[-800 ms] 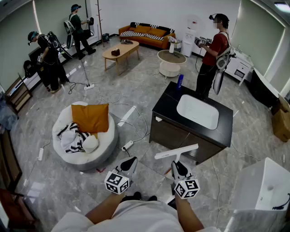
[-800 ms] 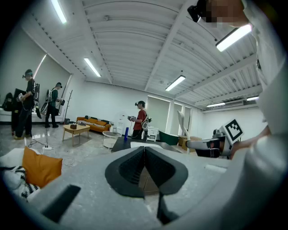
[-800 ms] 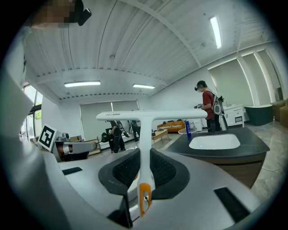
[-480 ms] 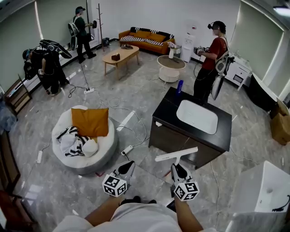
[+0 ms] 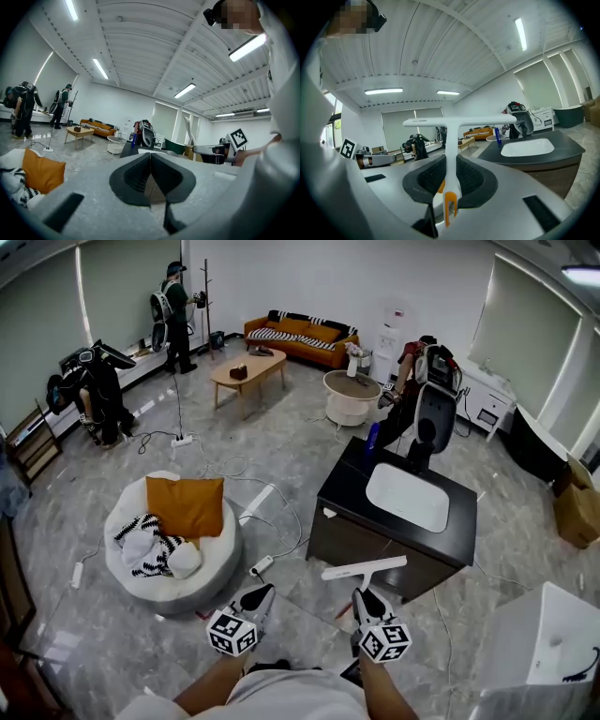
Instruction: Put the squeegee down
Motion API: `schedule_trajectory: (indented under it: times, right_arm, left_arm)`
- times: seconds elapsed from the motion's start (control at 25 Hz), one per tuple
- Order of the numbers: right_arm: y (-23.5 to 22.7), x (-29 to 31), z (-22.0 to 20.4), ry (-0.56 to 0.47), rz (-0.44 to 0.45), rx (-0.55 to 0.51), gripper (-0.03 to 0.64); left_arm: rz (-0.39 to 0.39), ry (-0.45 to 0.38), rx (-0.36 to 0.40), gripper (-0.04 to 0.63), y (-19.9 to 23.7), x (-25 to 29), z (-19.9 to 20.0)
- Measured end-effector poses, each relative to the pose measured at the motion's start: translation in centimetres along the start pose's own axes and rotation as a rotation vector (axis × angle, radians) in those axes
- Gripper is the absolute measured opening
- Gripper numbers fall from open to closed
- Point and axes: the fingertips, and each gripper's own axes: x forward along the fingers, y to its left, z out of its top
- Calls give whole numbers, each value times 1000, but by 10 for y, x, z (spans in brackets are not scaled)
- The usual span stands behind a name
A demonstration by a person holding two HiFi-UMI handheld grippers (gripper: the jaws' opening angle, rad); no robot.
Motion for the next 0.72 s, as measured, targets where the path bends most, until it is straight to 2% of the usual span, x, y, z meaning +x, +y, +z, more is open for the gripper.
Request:
schedule_trajectory:
  times: [0.4, 0.72]
  right_arm:
    - [14, 25, -2, 16, 22, 7, 72]
    - [-2, 62, 2, 18, 38, 15, 72]
  left_arm:
    - [26, -2, 8, 17, 41, -11, 4]
    - [20, -6, -3, 17, 66, 17, 8]
